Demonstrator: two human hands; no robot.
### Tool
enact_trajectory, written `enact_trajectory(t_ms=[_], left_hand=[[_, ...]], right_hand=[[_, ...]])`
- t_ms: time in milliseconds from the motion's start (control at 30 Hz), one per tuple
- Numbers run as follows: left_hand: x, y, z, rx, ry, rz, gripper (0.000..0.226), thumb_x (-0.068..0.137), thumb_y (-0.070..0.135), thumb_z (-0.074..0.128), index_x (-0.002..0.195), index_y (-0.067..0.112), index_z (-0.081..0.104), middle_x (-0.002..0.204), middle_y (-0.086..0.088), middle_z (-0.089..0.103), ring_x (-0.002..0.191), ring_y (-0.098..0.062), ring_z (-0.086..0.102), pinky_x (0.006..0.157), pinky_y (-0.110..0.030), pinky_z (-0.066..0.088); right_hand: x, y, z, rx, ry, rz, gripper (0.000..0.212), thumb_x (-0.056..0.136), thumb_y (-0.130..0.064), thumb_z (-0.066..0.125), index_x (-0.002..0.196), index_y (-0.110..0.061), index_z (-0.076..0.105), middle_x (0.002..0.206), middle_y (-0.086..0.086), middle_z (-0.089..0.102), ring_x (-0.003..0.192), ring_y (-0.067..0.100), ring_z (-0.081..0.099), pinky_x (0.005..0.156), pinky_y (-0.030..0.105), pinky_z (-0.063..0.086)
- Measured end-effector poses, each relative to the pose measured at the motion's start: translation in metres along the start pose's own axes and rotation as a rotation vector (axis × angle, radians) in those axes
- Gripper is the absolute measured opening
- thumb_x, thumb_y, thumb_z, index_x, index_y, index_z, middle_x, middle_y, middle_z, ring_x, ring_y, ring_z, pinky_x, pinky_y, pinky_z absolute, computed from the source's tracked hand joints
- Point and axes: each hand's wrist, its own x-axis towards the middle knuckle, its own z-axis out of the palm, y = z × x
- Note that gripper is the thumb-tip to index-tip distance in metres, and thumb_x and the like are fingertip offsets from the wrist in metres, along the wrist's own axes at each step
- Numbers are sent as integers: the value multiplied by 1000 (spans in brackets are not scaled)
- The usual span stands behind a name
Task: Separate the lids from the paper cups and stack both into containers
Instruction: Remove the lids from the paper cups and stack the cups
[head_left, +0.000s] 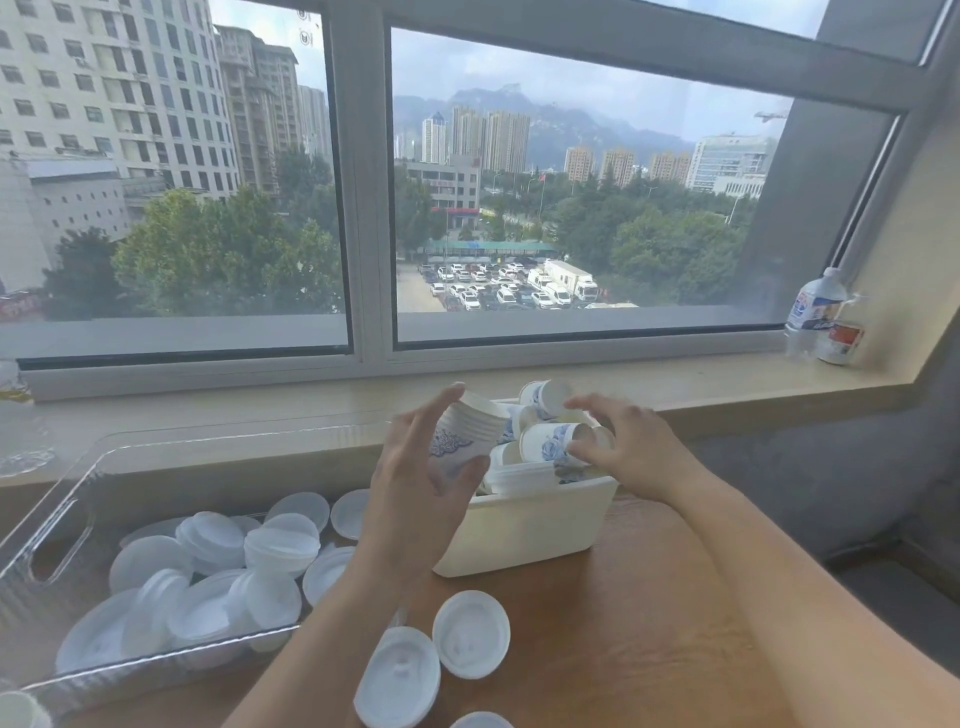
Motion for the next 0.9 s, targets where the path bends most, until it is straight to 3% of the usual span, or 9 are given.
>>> enact_trajectory(t_ms=[100,233,400,467,567,700,900], left_hand=[[0,-1,3,55,3,-4,65,91,23,80,140,54,50,126,30,50,117,6,51,98,-52,55],[-2,1,4,87,-23,9,66,91,22,81,140,54,50,124,42,44,118,11,47,96,-51,56],[-13,5,3,36,-27,20,74,92,20,81,150,51,47,126,28,49,121,6,49,94,-43,59],[-18,7,0,29,-21,16,78,92,22,81,152,53,42,132,24,50,124,4,50,97,-43,58],[-29,15,-4,-23,0,-39,82,90,28,82,152,58,37,140,18,52,130,-4,52,101,-48,56],[-55,33,-9,-76,34,-87,84,89,28,84,154,53,37,142,11,55,128,-8,54,98,-46,58],[-120,58,-26,-193,74,-105,92,88,11,83,160,43,35,133,15,63,126,-11,60,87,-31,61]], right_hand=[[0,2,4,-14,-44,26,49,90,-36,78,136,-36,60,135,-9,65,126,12,59,105,36,46],[0,2,5,-36,-36,26,46,91,-34,77,135,-36,62,132,-9,67,122,14,60,104,35,46],[-6,-5,-12,-12,57,-7,38,94,-30,74,131,-33,66,112,-14,67,106,15,63,96,34,49],[-12,-11,-23,46,109,-15,34,95,-32,73,129,-33,67,116,-15,70,108,13,66,97,37,54],[-29,-33,-37,283,195,-33,28,97,-28,74,124,-30,69,117,-15,72,112,3,67,95,29,57],[-71,-85,-28,822,279,-4,28,97,-20,74,124,-20,69,115,-8,73,103,-2,71,82,16,56],[-135,-139,18,1169,164,19,31,98,-7,69,128,-10,64,116,-4,73,104,-1,72,83,13,53]])
